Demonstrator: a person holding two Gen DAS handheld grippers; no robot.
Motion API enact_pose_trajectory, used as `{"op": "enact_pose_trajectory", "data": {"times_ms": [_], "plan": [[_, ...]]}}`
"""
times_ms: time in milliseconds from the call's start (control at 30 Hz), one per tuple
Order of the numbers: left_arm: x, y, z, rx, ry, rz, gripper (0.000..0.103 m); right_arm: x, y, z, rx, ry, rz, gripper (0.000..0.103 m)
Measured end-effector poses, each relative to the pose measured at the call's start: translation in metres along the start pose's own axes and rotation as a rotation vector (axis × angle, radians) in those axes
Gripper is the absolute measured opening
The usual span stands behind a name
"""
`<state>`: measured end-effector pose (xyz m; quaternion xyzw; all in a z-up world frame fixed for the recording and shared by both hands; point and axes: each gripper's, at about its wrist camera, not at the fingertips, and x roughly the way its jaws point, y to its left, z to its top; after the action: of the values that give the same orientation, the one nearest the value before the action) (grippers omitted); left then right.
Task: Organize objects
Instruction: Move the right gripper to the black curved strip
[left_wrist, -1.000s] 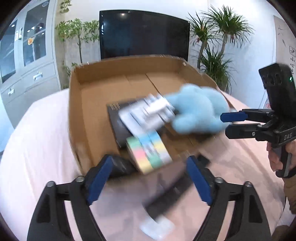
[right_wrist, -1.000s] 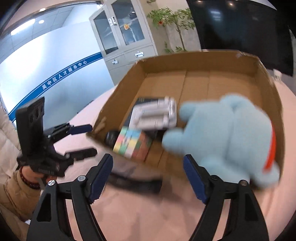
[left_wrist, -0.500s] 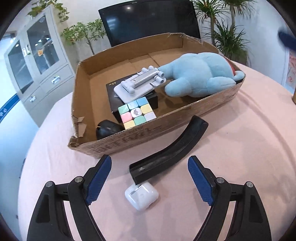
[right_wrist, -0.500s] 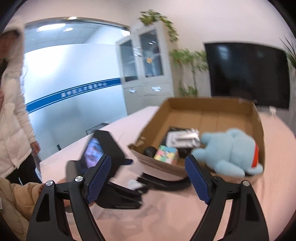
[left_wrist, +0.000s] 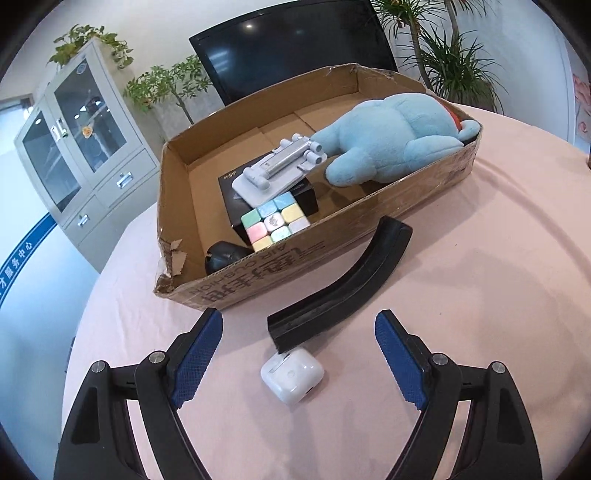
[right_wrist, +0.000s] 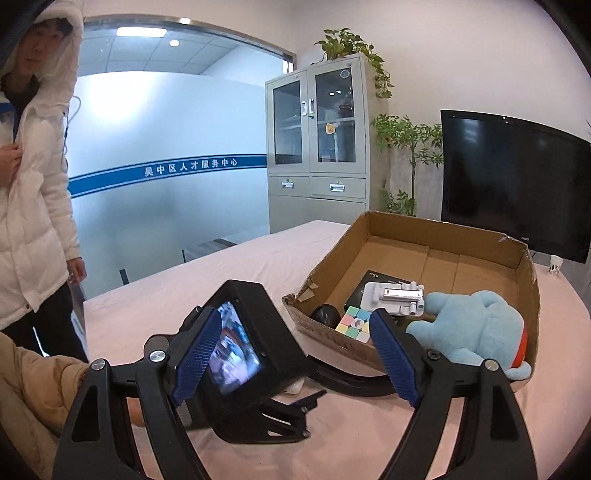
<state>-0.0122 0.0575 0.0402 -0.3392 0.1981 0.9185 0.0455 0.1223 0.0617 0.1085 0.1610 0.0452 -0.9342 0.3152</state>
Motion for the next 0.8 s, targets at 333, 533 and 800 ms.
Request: {"op": "enact_pose_trajectory", "data": {"times_ms": [333, 533, 800], "plan": [[0.038, 0.043, -0.046, -0.030, 0.114, -0.158, 0.085, 0.071, -0.108, -0.074, 0.134, 0.407, 0.061, 0.090], [0.060, 0.045, -0.026, -0.071, 0.133, -0.246, 0.085, 0.125, -0.146, -0.085, 0.327, 0.459, 0.160, 0.080], [0.093, 0.057, -0.006, -0.182, 0.217, -0.416, 0.049, 0.160, -0.160, -0.090, 0.367, 0.537, 0.127, 0.033]]}}
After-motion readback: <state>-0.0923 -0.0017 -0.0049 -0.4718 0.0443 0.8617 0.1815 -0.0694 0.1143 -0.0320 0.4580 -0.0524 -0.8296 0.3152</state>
